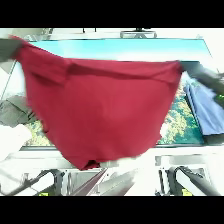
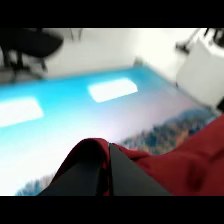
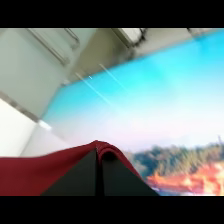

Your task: Fold the shirts.

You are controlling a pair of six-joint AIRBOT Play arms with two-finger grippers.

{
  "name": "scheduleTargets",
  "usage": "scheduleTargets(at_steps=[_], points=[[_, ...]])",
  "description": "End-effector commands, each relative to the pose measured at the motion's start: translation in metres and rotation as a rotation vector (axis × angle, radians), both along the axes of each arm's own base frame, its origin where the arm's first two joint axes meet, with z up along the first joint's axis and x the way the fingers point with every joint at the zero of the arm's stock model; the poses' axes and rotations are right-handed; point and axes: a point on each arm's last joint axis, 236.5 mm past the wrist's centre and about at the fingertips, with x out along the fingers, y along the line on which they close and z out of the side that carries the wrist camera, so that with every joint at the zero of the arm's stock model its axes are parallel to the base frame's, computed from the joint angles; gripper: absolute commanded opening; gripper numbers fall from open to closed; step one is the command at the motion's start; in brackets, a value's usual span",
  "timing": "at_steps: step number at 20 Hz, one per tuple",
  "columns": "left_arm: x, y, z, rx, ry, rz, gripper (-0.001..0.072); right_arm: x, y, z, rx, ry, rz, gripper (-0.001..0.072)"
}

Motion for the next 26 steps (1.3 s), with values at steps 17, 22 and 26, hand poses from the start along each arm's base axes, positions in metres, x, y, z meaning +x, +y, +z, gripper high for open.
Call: scheduleTargets(at_steps=[17,22,26], points=[[0.144,0.093,-0.220,-0.093,0.555,0.156,0.0712,0.136,-0.048,-0.145,0.090,0.243,0.010,0.0240],[0.024,0.114,-0.266,-0.049,0.930,0.145,0.0710,0.038,-0.048,-0.163,0.011,0.502,0.229,0.0233],[-0.071,0.102,-0.342,0.043,1.172,0.187,0.0695,-0.017,-0.044,-0.181,0.026,0.588,0.224,0.0233]])
